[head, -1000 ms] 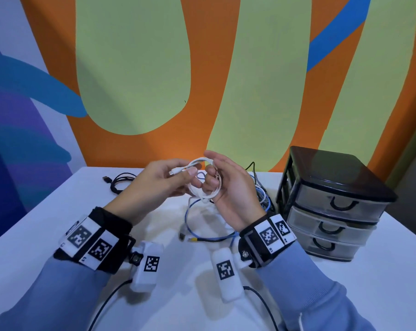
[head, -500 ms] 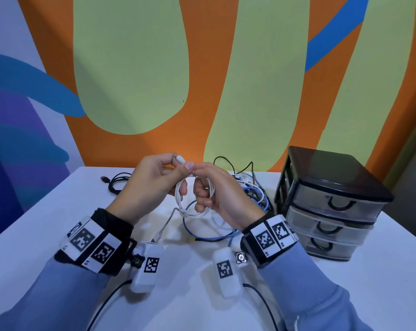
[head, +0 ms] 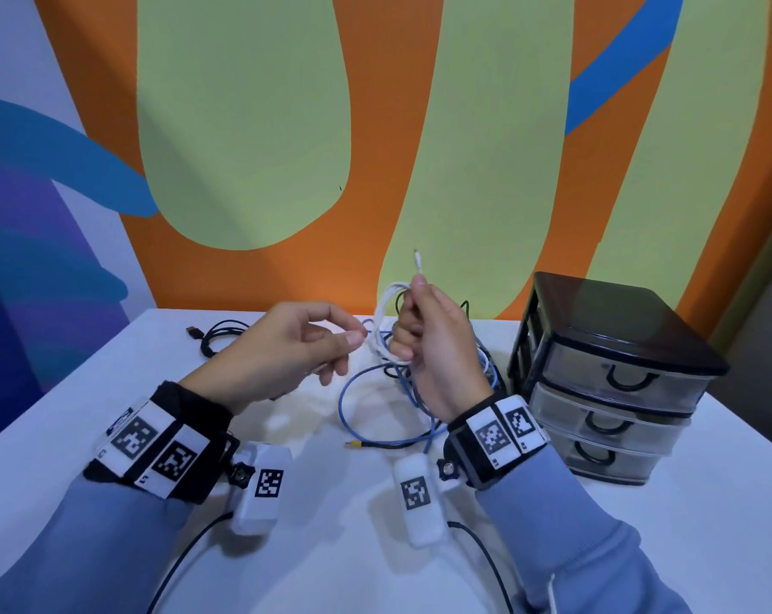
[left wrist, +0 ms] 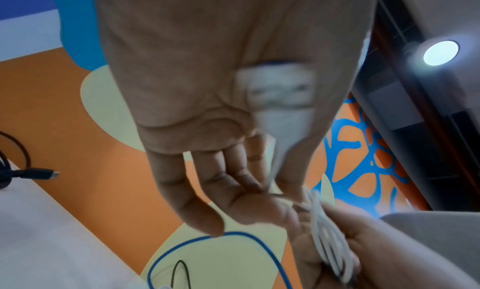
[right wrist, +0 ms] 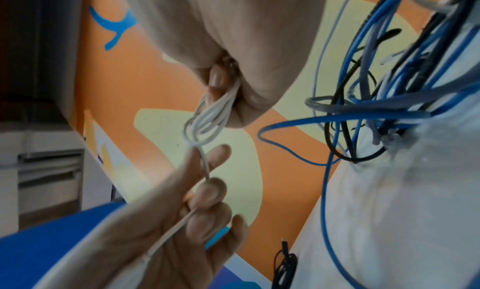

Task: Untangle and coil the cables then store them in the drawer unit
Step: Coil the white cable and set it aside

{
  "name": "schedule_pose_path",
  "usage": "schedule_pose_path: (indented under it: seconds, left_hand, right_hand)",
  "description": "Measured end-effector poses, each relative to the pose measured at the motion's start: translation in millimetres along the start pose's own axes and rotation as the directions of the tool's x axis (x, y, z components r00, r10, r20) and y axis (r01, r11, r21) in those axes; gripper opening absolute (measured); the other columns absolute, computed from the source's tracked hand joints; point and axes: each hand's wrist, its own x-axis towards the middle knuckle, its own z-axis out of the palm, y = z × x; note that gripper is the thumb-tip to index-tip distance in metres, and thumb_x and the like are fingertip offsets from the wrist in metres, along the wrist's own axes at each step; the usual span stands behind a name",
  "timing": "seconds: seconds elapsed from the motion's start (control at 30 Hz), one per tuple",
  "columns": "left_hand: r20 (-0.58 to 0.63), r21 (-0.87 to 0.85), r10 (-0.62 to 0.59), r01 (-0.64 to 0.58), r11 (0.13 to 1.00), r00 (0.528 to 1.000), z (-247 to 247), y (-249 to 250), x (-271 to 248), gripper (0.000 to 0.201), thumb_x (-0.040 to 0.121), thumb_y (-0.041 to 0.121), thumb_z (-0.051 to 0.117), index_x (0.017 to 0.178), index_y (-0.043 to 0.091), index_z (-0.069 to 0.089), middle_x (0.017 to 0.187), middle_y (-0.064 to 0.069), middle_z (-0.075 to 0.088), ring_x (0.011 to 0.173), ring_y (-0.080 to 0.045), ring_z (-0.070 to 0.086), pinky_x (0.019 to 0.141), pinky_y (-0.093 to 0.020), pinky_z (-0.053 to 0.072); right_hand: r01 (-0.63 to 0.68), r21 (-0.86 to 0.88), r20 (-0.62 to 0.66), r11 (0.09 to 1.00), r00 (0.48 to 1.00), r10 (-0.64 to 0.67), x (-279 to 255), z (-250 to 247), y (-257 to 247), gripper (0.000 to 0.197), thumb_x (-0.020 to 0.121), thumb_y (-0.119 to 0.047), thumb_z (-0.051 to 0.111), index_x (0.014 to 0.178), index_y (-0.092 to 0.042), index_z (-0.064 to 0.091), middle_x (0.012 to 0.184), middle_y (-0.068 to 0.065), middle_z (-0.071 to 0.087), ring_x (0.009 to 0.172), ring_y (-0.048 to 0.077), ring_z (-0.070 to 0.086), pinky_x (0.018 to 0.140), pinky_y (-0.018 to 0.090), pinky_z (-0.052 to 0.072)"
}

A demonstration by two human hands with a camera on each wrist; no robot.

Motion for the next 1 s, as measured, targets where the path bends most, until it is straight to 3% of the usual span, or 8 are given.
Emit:
schedule_pose_path:
  seconds: [0.07,0.2,0.33,0.43,0.6,0.77,0.9,1.0]
  left_hand:
    - [-0.017,-0.049,0.022,-0.022,0.999,1.000,-9.7,-1.1,-0.9,0.011,0.097,0.023,0.077,0.105,0.015,0.081,0.078,-0.009,0.071,0.066,-0.020,0.054,0.052,-0.026,0.034]
    - [-0.028,-0.308,0.064,-0.070,0.949,0.998,-18.7,4.1,-3.9,0.022,0.085,0.012,0.075,0.104,0.006,0.083,0.080,-0.018,0.069,0.065,-0.021,0.054,0.067,-0.029,0.045]
    - [-0.102,-0.433,0.023,-0.065,0.899,0.994,-20.7,7.3,-4.8,0.018,0.093,0.004,0.068,0.104,0.002,0.082,0.078,-0.013,0.065,0.065,-0.018,0.057,0.076,-0.025,0.052]
    - [-0.123,-0.527,-0.017,-0.051,0.848,0.992,-12.6,11.3,-5.3,0.023,0.098,0.004,0.062,0.098,0.006,0.085,0.084,-0.011,0.072,0.070,-0.016,0.066,0.082,-0.023,0.062]
    - [0.004,-0.768,0.019,-0.009,0.640,1.000,-3.9,18.3,-7.3,0.044,0.100,0.006,0.038,0.113,-0.007,0.078,0.120,-0.030,0.074,0.108,-0.033,0.077,0.097,-0.037,0.062]
    - [-0.122,-0.403,0.233,-0.263,0.877,0.965,6.2,13.6,-5.2,0.023,0.093,0.011,0.069,0.112,0.005,0.080,0.105,-0.017,0.079,0.092,-0.022,0.074,0.090,-0.026,0.058]
    - [-0.134,-0.157,0.318,-0.337,0.928,0.938,6.6,6.3,-2.8,0.018,0.088,0.022,0.079,0.105,0.021,0.086,0.102,0.007,0.070,0.110,-0.013,0.060,0.097,-0.022,0.047]
    - [-0.102,-0.085,0.298,-0.306,0.948,0.949,6.6,1.0,-0.5,0.024,0.086,0.021,0.084,0.110,0.017,0.085,0.118,-0.005,0.070,0.126,-0.016,0.062,0.110,-0.034,0.049]
  right_hand:
    - [0.002,0.028,-0.046,1.000,0.999,-0.001,2.6,-5.3,-4.1,0.033,0.111,-0.028,0.047,0.081,-0.015,0.045,0.062,-0.004,0.021,0.051,0.011,0.015,0.048,0.027,0.014]
    - [-0.041,0.072,-0.052,0.997,0.998,0.045,6.6,-12.1,-7.0,0.032,0.110,-0.026,0.051,0.081,-0.013,0.049,0.060,-0.005,0.022,0.046,0.009,0.018,0.043,0.022,0.019]
    - [-0.084,0.232,-0.032,0.969,0.995,0.094,11.4,-19.8,-13.8,0.030,0.111,-0.023,0.049,0.083,-0.011,0.051,0.058,-0.005,0.026,0.044,0.008,0.024,0.041,0.020,0.031]
    - [-0.058,0.131,-0.045,0.990,0.997,0.064,9.3,-14.5,-7.6,0.032,0.111,-0.024,0.049,0.081,-0.012,0.049,0.060,-0.004,0.023,0.044,0.008,0.021,0.040,0.020,0.027]
    - [-0.008,0.010,-0.060,1.000,0.998,0.009,6.0,-5.1,2.8,0.033,0.112,-0.027,0.047,0.082,-0.015,0.045,0.059,-0.005,0.023,0.045,0.008,0.018,0.040,0.020,0.020]
    - [0.010,-0.187,-0.004,0.982,1.000,-0.011,-4.3,6.4,10.3,0.035,0.111,-0.032,0.047,0.081,-0.015,0.052,0.054,-0.011,0.031,0.046,0.008,0.023,0.042,0.018,0.025]
    - [-0.014,-0.202,0.036,0.979,0.999,0.022,-8.7,15.5,15.2,0.030,0.111,-0.031,0.049,0.102,-0.007,0.064,0.054,-0.011,0.030,0.045,0.007,0.023,0.043,0.019,0.025]
    - [-0.044,-0.120,0.083,0.992,0.995,0.054,-15.2,21.1,17.3,0.027,0.111,-0.031,0.049,0.087,-0.019,0.055,0.056,-0.009,0.041,0.046,0.007,0.027,0.049,0.023,0.025]
